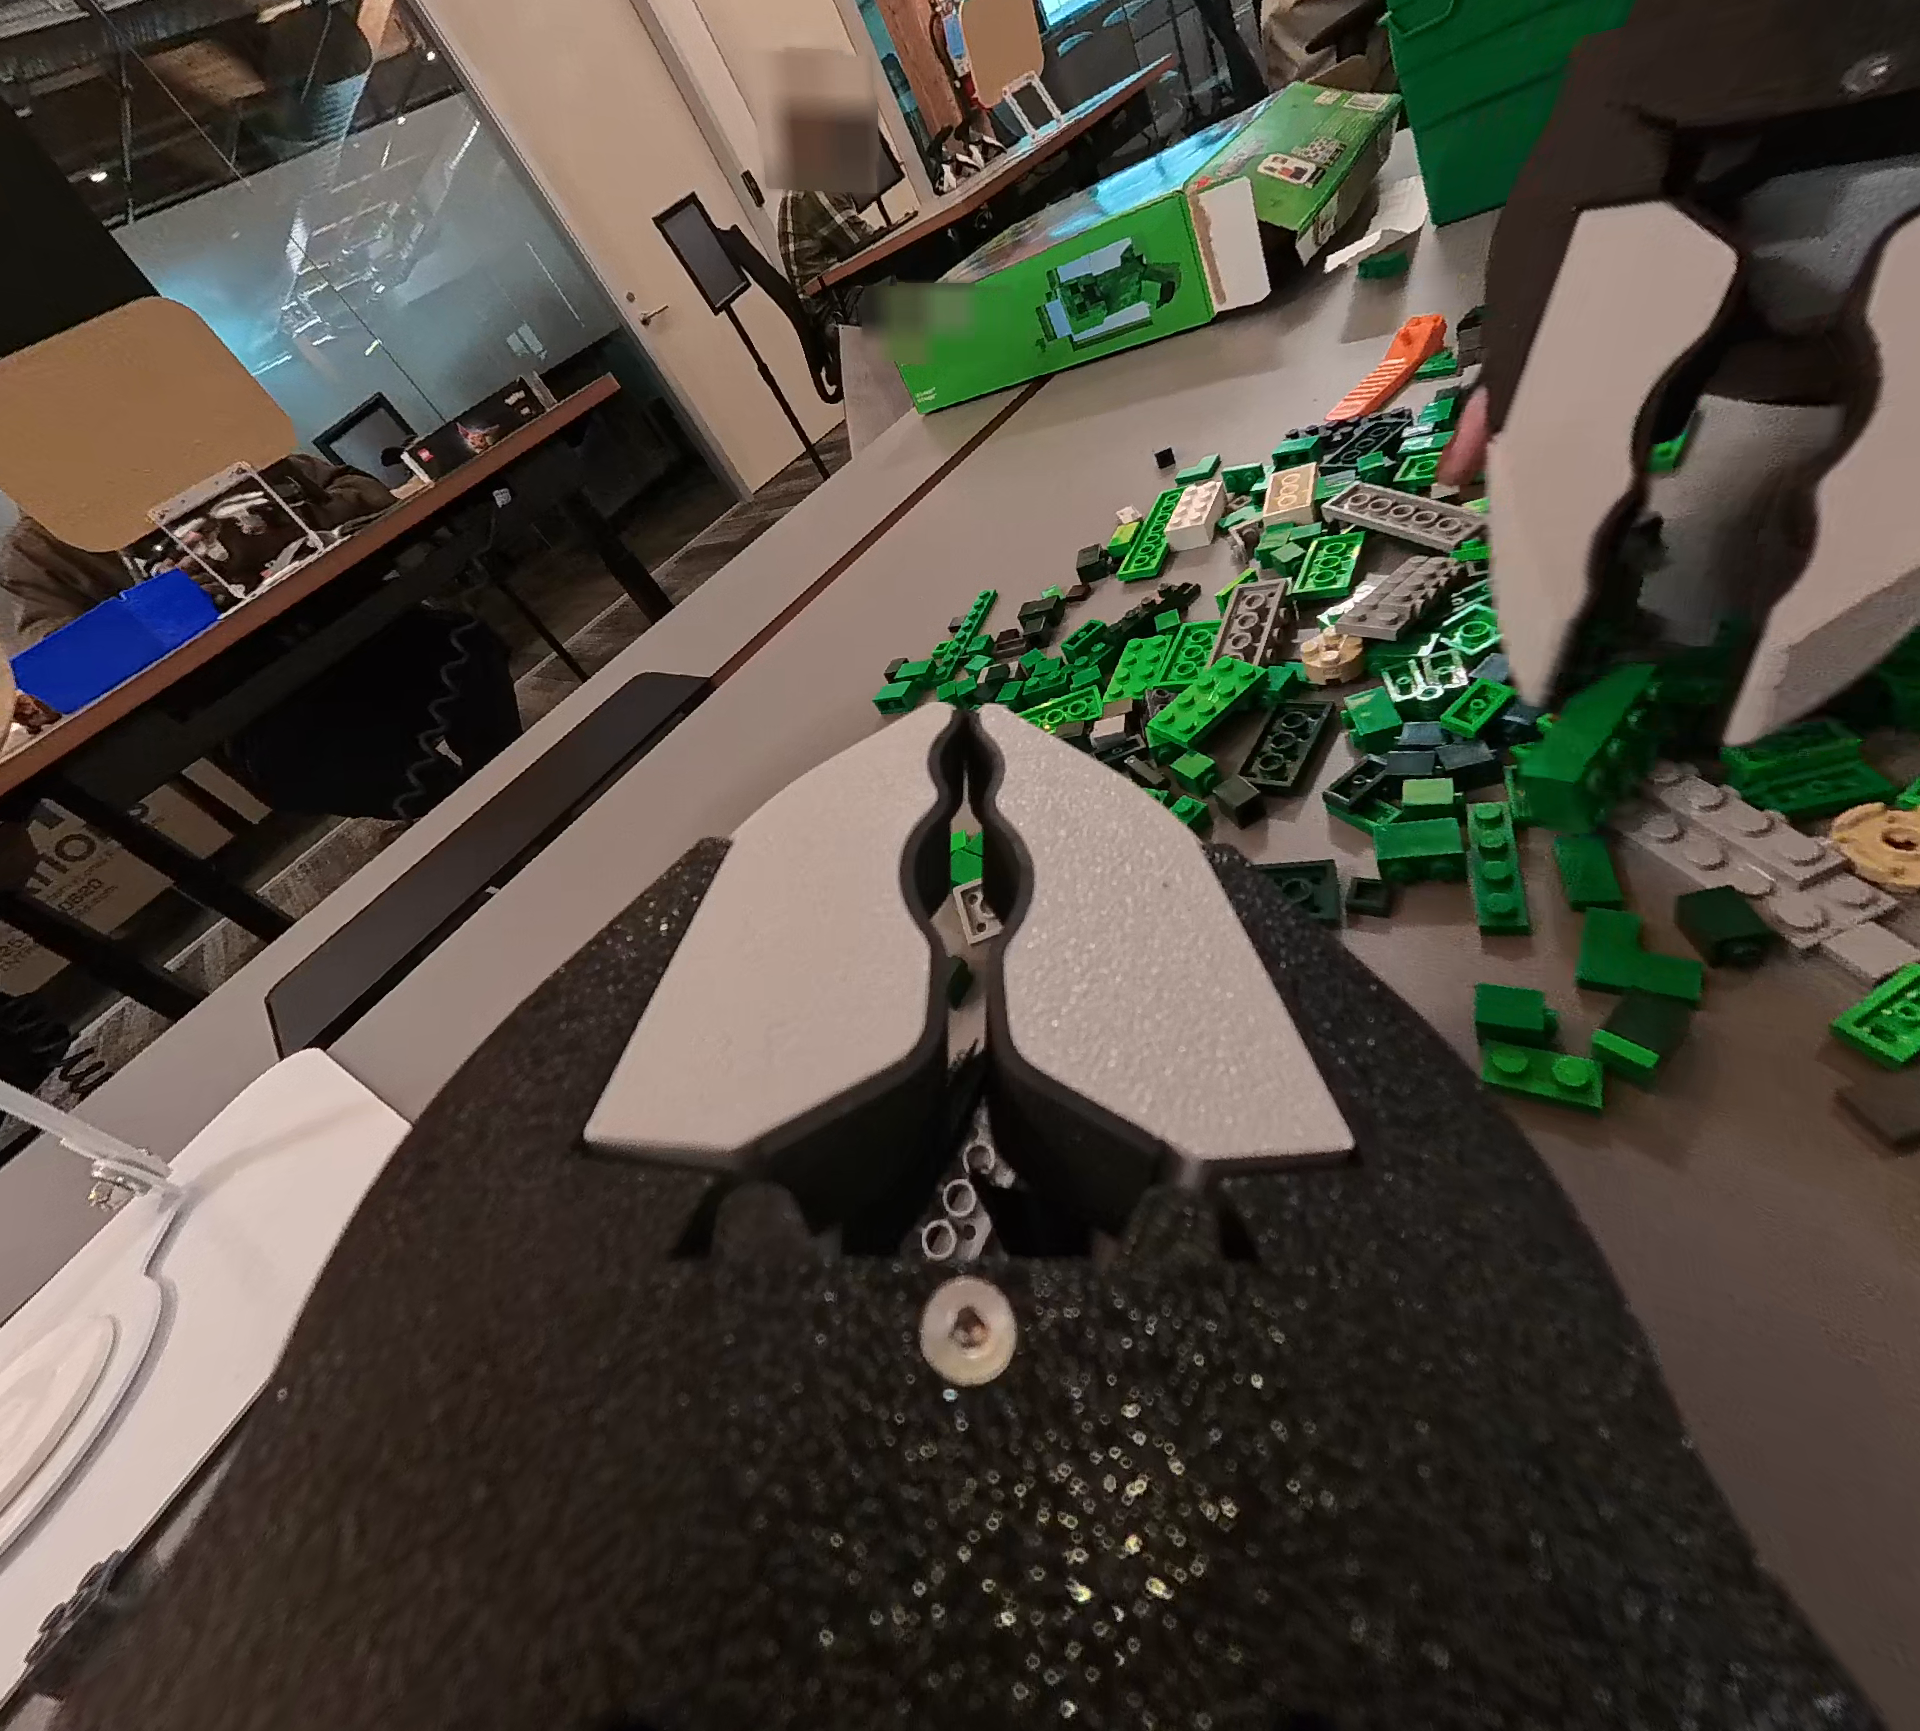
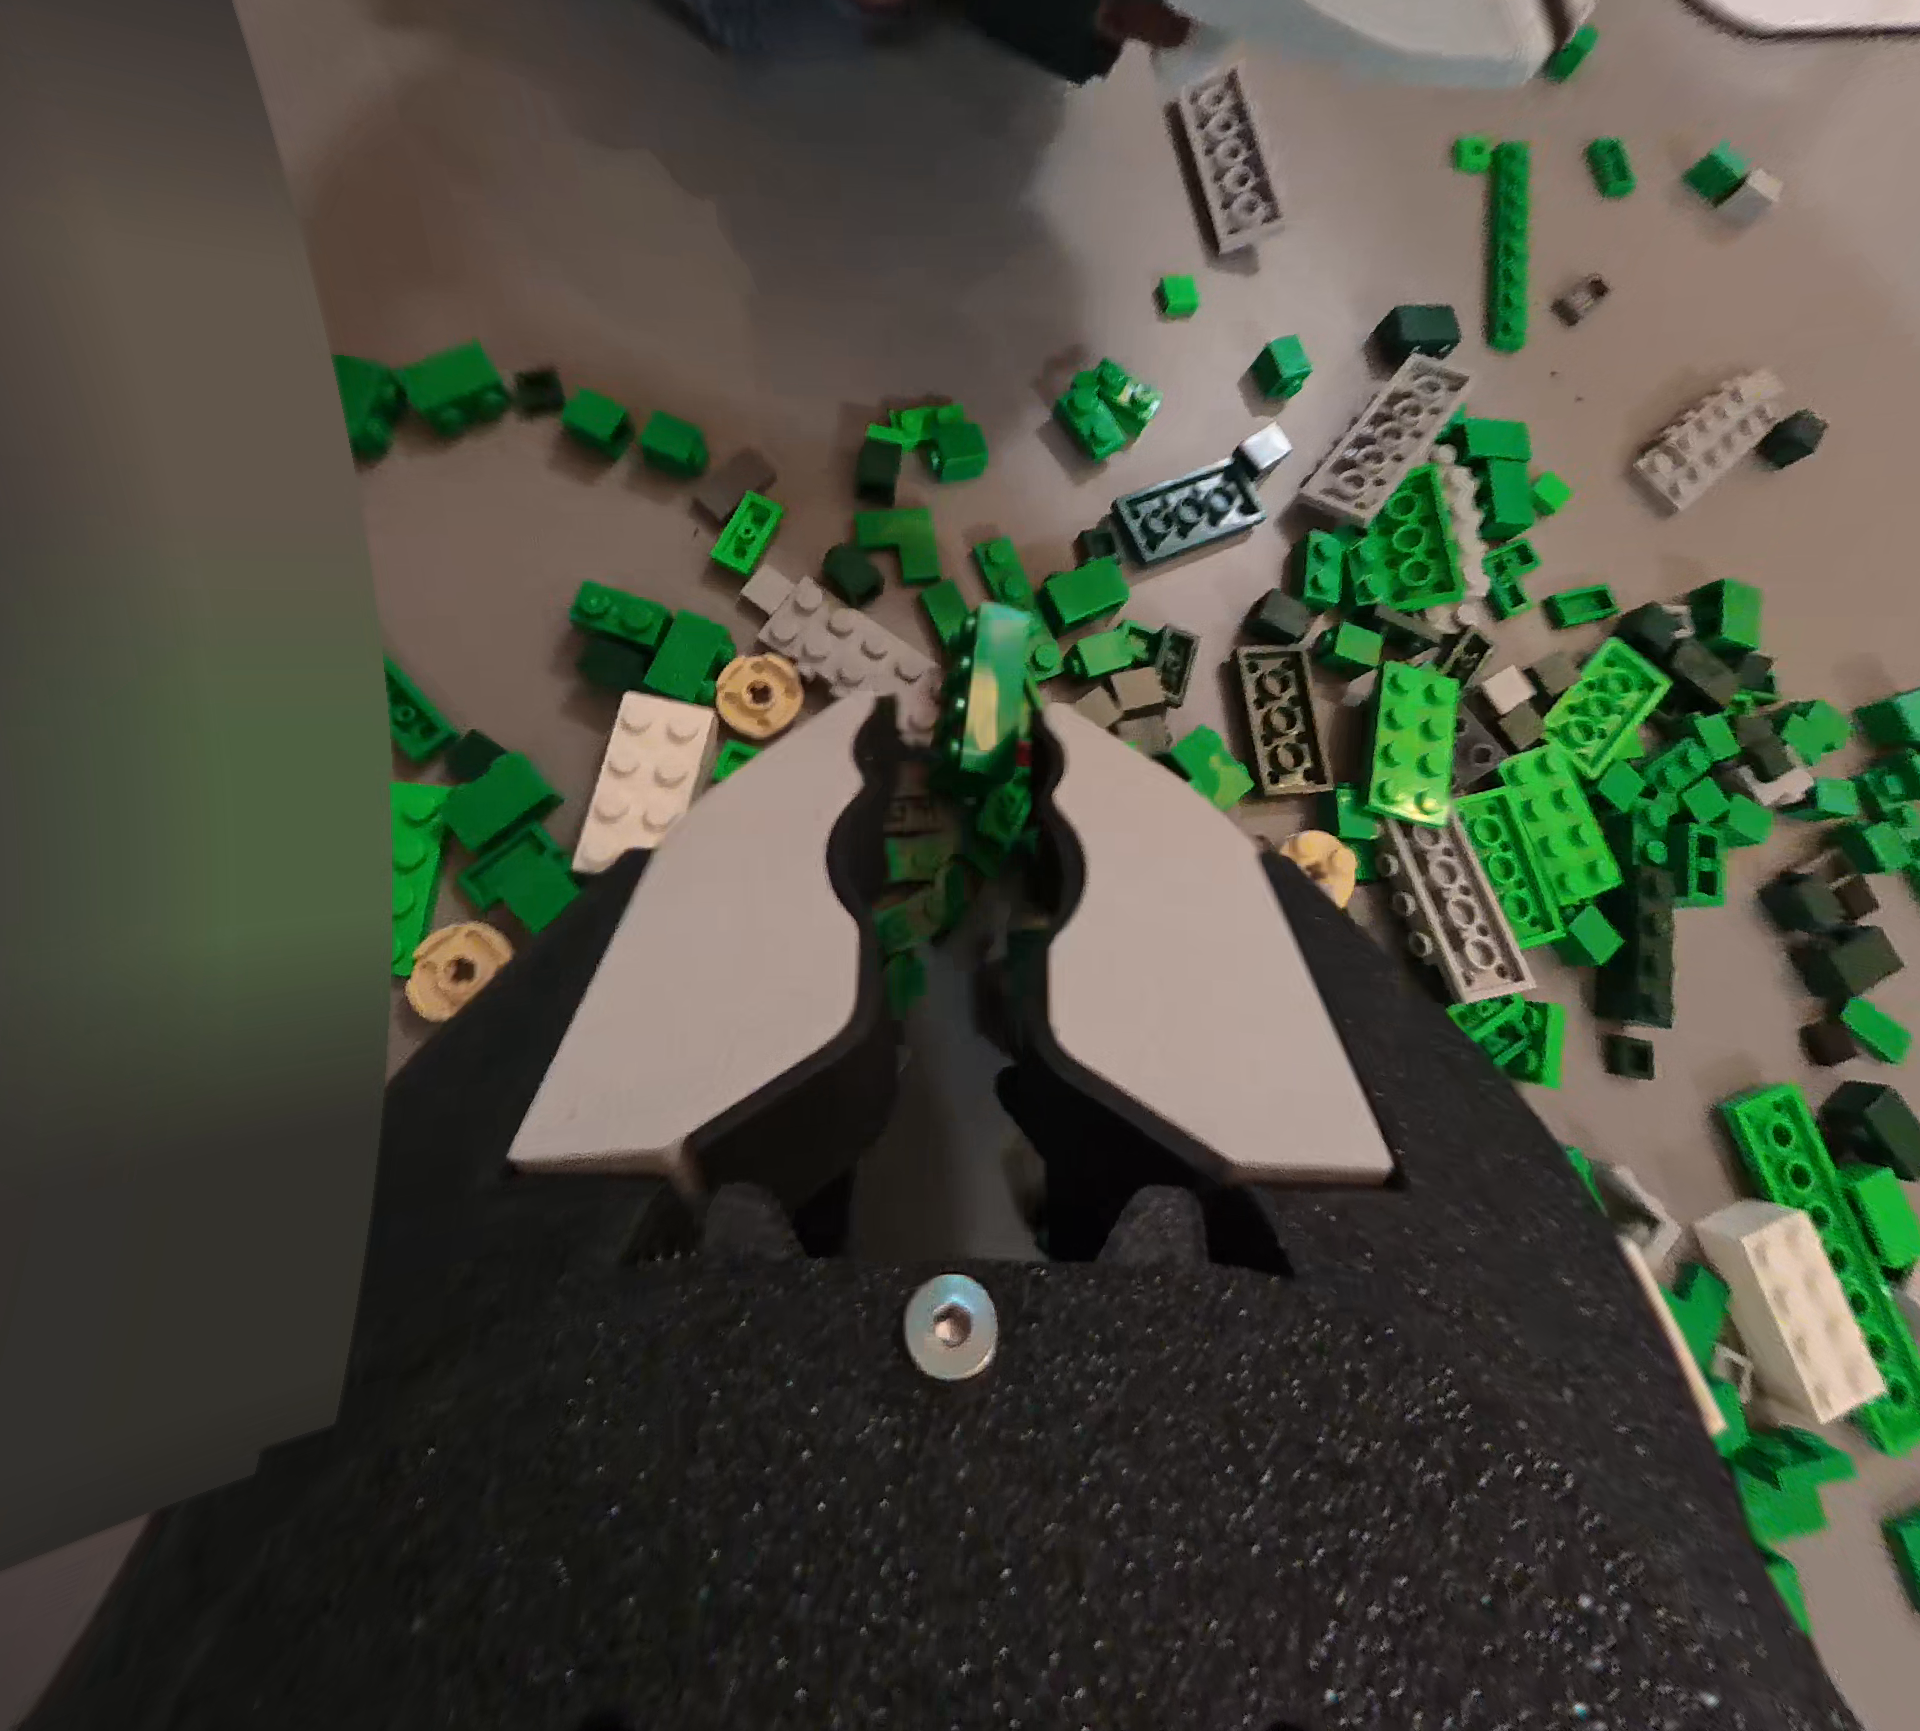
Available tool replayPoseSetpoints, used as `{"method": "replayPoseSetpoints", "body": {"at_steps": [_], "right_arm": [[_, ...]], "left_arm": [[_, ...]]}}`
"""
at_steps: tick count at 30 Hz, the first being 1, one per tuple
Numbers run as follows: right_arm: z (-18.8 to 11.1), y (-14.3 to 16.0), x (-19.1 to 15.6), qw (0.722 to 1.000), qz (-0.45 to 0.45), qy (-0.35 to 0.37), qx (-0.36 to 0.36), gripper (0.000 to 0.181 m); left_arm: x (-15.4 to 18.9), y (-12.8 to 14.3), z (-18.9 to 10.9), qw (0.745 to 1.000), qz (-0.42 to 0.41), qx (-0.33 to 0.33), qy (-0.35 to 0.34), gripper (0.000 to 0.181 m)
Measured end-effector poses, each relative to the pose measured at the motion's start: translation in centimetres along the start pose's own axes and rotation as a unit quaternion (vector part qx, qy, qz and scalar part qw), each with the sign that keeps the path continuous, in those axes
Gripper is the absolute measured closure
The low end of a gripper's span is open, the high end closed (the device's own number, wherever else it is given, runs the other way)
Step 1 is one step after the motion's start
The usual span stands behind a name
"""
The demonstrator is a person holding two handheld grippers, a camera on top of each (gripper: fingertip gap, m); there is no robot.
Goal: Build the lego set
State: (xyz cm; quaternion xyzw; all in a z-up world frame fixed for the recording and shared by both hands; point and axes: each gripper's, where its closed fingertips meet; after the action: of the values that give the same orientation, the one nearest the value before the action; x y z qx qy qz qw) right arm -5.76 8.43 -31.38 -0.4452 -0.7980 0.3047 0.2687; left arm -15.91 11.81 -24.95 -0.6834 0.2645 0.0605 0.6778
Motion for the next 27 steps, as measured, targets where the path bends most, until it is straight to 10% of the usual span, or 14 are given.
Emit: {"method": "replayPoseSetpoints", "body": {"at_steps": [9, 14, 27], "right_arm": [[-2.7, 1.3, 7.3, 0.974, 0.098, 0.205, 0.021, 0.140], [-5.0, 2.6, 10.8, 0.935, 0.152, 0.318, 0.051, 0.147], [-9.2, 3.4, 13.3, 0.872, 0.145, 0.463, 0.059, 0.166]], "left_arm": [[-3.5, 0.5, -1.0, 0.994, -0.054, -0.002, -0.090, 0.181], [-6.1, -2.8, -4.2, 0.973, -0.108, 0.147, -0.138, 0.181], [-7.3, -1.1, -4.0, 0.965, -0.179, 0.128, -0.140, 0.181]]}}
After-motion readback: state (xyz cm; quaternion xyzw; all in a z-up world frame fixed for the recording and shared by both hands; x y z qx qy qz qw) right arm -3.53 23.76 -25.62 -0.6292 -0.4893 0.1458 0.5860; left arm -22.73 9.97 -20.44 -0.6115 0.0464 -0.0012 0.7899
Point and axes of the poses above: each gripper's, where its closed fingertips meet, z out along the fingers, y out of its underside, x = y × z across the jaws
